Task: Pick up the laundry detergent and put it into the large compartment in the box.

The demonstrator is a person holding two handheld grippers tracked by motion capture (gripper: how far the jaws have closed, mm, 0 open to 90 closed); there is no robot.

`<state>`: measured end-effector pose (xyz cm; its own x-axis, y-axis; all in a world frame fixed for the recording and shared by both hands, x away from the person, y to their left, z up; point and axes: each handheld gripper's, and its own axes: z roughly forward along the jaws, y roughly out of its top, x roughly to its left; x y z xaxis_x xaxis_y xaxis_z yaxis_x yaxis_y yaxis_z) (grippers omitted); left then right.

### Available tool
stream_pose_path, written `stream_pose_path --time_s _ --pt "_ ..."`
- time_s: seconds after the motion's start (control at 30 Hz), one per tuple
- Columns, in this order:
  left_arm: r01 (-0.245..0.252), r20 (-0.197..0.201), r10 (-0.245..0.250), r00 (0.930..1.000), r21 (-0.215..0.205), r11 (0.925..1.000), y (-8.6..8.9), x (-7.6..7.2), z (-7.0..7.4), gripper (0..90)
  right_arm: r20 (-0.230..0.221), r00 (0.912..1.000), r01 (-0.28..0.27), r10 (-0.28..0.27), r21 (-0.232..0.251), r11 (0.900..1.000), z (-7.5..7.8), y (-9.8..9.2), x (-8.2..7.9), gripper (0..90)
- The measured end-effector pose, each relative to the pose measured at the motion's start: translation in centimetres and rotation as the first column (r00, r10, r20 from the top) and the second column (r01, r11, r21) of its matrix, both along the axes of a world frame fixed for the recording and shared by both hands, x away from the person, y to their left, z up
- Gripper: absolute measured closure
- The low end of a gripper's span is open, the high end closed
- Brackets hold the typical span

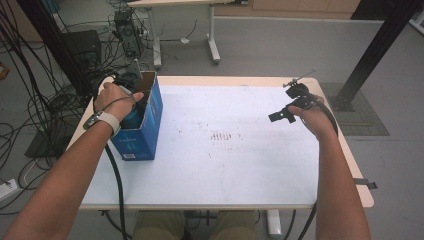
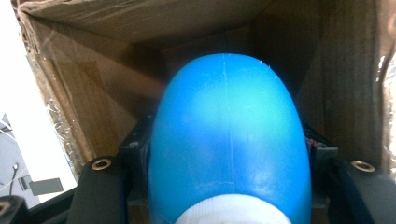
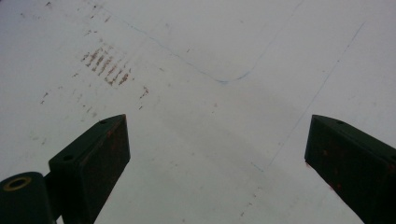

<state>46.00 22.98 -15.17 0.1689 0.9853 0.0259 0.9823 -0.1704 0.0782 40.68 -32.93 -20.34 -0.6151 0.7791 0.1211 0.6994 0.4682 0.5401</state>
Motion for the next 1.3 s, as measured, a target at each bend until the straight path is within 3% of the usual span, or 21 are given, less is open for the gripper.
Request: stream_pose_path --time_s 1.3 --pt "0.007 -0.001 -0.007 1.0 0.0 1.0 0.07 -0.07 0.02 37.7 0.003 1.0 -0.003 0.003 0.0 1.0 -0.01 -0.07 -0.04 6.7"
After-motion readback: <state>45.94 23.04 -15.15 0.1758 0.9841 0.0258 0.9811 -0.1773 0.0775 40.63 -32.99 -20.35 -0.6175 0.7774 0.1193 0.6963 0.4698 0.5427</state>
